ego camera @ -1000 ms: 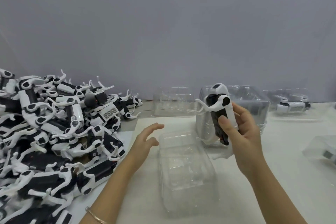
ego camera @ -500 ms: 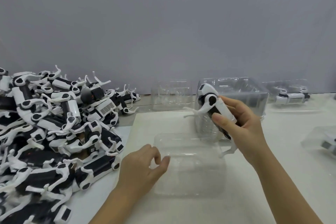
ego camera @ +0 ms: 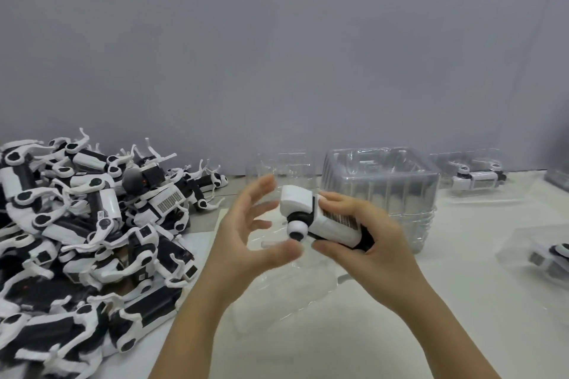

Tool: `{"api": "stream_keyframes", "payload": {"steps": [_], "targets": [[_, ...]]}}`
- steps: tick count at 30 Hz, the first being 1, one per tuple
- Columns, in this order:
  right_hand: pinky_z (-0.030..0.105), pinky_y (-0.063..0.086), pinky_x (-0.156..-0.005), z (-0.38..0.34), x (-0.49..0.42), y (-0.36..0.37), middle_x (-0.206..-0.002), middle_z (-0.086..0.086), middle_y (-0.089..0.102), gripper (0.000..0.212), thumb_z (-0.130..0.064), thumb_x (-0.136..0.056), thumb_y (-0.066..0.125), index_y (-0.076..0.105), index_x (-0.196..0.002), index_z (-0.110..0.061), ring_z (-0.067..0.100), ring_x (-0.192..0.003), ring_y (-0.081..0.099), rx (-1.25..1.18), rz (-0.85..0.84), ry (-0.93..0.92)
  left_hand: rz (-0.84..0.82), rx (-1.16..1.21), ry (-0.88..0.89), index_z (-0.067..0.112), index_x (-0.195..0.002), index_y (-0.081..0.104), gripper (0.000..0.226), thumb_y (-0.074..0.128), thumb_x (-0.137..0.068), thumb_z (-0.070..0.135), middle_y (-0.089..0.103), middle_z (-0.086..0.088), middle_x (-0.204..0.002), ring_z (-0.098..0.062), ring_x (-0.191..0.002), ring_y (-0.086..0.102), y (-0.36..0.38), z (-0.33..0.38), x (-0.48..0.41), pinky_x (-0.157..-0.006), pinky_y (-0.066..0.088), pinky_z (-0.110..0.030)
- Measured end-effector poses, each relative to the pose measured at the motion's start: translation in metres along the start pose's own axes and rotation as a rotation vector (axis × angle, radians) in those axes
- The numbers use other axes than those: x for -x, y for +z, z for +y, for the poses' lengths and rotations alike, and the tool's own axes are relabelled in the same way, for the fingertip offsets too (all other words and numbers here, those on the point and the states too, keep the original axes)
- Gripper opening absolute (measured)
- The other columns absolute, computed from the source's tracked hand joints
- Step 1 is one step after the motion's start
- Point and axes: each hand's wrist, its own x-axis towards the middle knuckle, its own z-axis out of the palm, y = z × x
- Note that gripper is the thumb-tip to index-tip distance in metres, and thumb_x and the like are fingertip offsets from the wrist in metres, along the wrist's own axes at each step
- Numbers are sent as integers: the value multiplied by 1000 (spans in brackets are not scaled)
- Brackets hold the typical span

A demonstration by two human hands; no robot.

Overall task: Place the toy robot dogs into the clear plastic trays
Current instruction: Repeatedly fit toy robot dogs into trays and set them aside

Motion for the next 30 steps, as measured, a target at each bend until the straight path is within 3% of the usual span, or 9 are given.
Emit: {"api": "stream_keyframes", "payload": {"steps": [3, 6, 9, 12, 18, 22, 24, 26, 30], "targets": [[49, 46, -93, -4, -1, 2, -126, -31, 58, 45, -27, -70, 80, 66, -113, -34, -4, -116, 52, 184, 22, -161, 58, 41, 41, 37, -109, 68, 57, 85, -55, 44, 73, 5, -103, -13, -94, 69, 14, 11, -3, -74, 56, -31], [42, 41, -102, -6, -3, 0, -138, -21, 51, 45, -40, -75, 74, 63, -118, -36, 1, -127, 44, 246, 80, -217, 163, 192, 53, 32, -96, 74, 44, 85, -53, 36, 75, 0, -87, -13, -75, 71, 20, 16, -4, -58, 54, -23], [22, 37, -104, -10, -4, -3, -143, -24, 43, 58, -52, -69, 72, 51, -123, -55, 4, -133, 40, 119, 151, -57, 283, 344, 54, 31, -82, 75, 33, 83, -50, 36, 74, 1, -76, -10, -62, 69, 16, 20, -6, -50, 53, -21], [19, 52, -85, -13, -4, -6, -125, -26, 57, 66, -49, -61, 79, 51, -119, -60, -1, -118, 55, -236, 30, 156, 323, 389, 36, 30, -76, 75, 29, 82, -50, 41, 73, 1, -74, -10, -62, 67, 12, 22, -6, -53, 51, -18], [25, 56, -61, -20, -2, -4, -101, -16, 67, 56, -44, -63, 76, 55, -115, -41, 8, -86, 68, -458, 46, 256, 150, 323, 56, 37, -101, 75, 64, 81, -48, 73, 74, 4, -96, -8, -86, 67, 9, 23, -5, -74, 53, -18], [28, 44, -38, -23, -6, -5, -89, -1, 70, 54, -50, -62, 70, 58, -111, -29, 22, -69, 68, -550, 100, 370, 52, 70, 136, 58, -125, 56, 76, 69, -55, 83, 63, 18, -125, -1, -105, 56, 6, 26, 3, -87, 43, -31], [25, 38, -34, -21, -7, -5, -93, 13, 70, 58, -53, -66, 67, 59, -115, -22, 31, -62, 67, -668, 14, 512, 22, 146, 176, 51, -126, 59, 53, 55, -78, 73, 61, 19, -129, -1, -116, 55, 3, 30, -3, -90, 43, -27], [22, 37, -32, -18, -7, -3, -98, 22, 69, 57, -54, -77, 60, 62, -120, -17, 33, -57, 65, -815, -174, 665, -51, 211, 122, 29, -132, 57, 42, 31, -101, 39, 68, 18, -119, -9, -118, 59, 4, 33, -12, -88, 48, -20], [20, 41, -30, -10, -3, 11, -105, 26, 66, 54, -55, -90, 53, 69, -113, -8, 30, -56, 68, -1159, -480, 888, -26, 226, 190, 25, -132, 55, 44, 58, -88, 20, 69, 12, -120, -10, -112, 63, 12, 37, -1, -85, 51, -16]]}}
